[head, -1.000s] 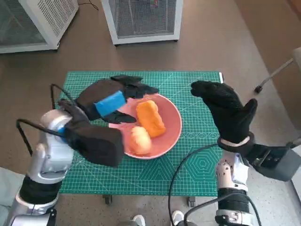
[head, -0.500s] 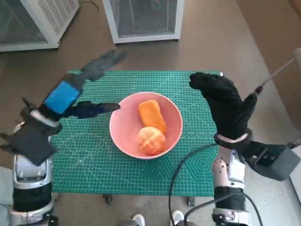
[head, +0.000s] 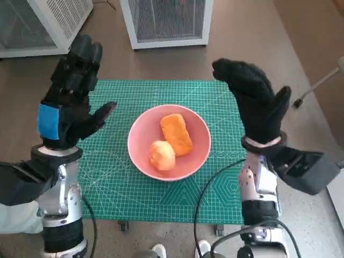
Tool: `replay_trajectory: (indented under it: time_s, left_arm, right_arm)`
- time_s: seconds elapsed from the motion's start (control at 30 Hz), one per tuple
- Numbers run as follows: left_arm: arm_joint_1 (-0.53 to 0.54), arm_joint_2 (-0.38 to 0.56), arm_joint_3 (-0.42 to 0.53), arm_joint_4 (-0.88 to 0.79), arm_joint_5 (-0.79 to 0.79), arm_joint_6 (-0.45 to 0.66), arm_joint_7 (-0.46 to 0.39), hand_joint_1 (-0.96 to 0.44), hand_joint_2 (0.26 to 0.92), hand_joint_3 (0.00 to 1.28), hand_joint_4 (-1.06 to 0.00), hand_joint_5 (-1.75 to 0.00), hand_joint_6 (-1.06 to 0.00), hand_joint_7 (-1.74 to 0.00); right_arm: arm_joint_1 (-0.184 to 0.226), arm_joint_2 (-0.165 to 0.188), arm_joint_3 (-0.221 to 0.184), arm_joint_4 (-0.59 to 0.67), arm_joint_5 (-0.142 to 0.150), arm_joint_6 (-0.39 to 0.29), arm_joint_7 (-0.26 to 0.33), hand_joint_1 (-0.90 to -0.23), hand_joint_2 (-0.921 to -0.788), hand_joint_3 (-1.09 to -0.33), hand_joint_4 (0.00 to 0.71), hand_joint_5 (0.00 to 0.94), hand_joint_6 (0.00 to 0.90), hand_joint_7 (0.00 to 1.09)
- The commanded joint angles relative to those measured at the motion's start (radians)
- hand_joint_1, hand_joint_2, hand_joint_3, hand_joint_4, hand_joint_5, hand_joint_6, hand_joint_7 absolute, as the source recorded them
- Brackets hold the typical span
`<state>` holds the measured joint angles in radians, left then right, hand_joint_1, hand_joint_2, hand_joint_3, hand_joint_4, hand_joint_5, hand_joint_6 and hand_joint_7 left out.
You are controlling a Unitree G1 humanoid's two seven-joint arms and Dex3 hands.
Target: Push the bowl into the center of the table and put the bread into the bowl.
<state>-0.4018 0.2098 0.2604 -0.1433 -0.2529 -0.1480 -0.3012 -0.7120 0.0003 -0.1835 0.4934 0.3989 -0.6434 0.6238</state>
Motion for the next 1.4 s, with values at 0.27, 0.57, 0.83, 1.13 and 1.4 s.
replay_trajectory:
  time_s: [0.27, 0.57, 0.83, 1.13, 1.4]
  left_arm:
    - [-0.038, 0.048, -0.02, 0.027, -0.02, -0.033, -0.043, -0.59, 0.921, 0.31, -0.25, -0.05, -0.31, -0.06]
    - [-0.074, 0.05, -0.028, 0.053, -0.048, -0.046, -0.075, -0.57, 0.921, 0.31, -0.26, -0.04, -0.31, -0.06]
    - [-0.114, 0.055, -0.037, 0.077, -0.04, -0.056, -0.078, -0.57, 0.921, 0.3, -0.26, -0.04, -0.3, -0.06]
    - [-0.161, 0.069, -0.057, 0.108, -0.014, -0.067, -0.074, -0.6, 0.921, 0.3, -0.28, -0.03, -0.32, -0.07]
    - [-0.178, 0.071, -0.069, 0.131, 0.002, -0.084, -0.072, -0.65, 0.921, 0.3, -0.28, -0.03, -0.33, -0.07]
  right_arm:
    - [-0.051, -0.033, -0.002, 0.056, 0.016, 0.016, 0.018, -0.518, -0.921, -0.5, 0.27, 0.0, 0.425, 0.01]
    - [-0.083, -0.048, -0.003, 0.073, 0.02, 0.025, 0.028, -0.517, -0.921, -0.499, 0.281, 0.006, 0.434, 0.01]
    - [-0.096, -0.068, -0.007, 0.064, 0.018, 0.044, 0.021, -0.535, -0.921, -0.496, 0.285, 0.005, 0.437, 0.01]
    - [-0.107, -0.086, -0.012, 0.05, 0.021, 0.065, 0.014, -0.521, -0.921, -0.493, 0.288, 0.005, 0.435, 0.01]
    - [-0.119, -0.09, -0.014, 0.069, 0.018, 0.063, 0.015, -0.517, -0.921, -0.485, 0.297, 0.008, 0.437, 0.01]
